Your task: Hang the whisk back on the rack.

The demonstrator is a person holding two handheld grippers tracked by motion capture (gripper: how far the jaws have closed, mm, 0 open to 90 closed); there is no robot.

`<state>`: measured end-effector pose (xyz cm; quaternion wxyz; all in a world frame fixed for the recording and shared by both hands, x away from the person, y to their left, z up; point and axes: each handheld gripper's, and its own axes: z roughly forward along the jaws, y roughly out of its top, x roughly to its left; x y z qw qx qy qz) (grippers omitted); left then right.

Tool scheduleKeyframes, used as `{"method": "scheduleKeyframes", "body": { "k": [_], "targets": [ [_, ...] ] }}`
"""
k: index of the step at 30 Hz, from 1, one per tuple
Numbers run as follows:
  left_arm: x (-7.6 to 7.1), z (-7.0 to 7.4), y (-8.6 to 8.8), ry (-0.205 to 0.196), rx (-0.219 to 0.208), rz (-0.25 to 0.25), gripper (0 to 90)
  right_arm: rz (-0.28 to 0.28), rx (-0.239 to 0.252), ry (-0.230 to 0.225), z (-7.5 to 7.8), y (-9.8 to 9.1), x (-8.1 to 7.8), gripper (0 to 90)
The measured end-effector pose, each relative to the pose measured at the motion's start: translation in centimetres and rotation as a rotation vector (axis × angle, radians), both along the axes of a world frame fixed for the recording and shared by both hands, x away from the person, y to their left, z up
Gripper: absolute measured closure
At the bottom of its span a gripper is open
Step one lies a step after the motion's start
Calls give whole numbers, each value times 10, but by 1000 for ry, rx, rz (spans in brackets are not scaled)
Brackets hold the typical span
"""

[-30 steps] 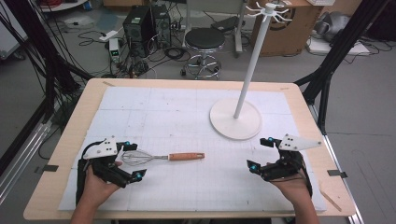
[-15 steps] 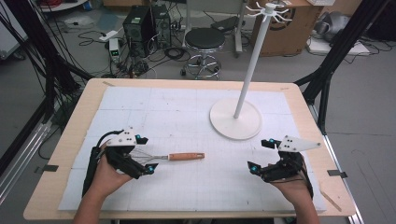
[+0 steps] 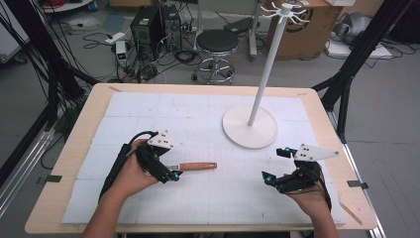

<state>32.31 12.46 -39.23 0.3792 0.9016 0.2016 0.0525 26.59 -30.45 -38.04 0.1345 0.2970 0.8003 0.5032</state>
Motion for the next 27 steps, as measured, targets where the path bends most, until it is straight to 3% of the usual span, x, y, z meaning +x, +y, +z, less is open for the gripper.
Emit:
{"method": "scheduleKeyframes", "body": {
  "k": [3, 9, 13, 15, 17, 19, 20, 23, 25, 26, 27],
  "targets": [
    [6, -5, -8, 16, 75, -3, 17, 0, 1, 2, -1, 0, 0, 14],
    [15, -13, -30, 33, 178, -27, 17, 0, -2, 6, -2, -1, 1, 14],
    [21, -22, -36, 66, 208, -20, 17, -1, -4, 9, -2, -1, 1, 14],
    [21, -25, -39, 61, 235, -19, 17, 0, -3, 9, -3, -1, 1, 14],
    [21, -26, -41, 66, 232, -26, 18, 1, -6, 12, -4, -1, 1, 14],
    [22, -27, -42, 75, 236, -40, 75, 1, -9, 14, -5, 0, 2, 14],
    [22, -28, -41, 82, 243, -43, 148, 5, -15, 22, -6, 1, 3, 14],
    [24, -30, -41, 76, 286, -32, 192, 8, -18, 22, -7, 3, 3, 14],
    [24, -29, -39, 69, 293, -30, 272, 9, -19, 20, -6, 3, 3, 14],
    [23, -29, -39, 68, 284, -24, 370, 8, -19, 19, -7, 3, 3, 14],
    [24, -28, -39, 69, 294, -25, 370, 8, -19, 19, -7, 3, 3, 14]
  ]
}}
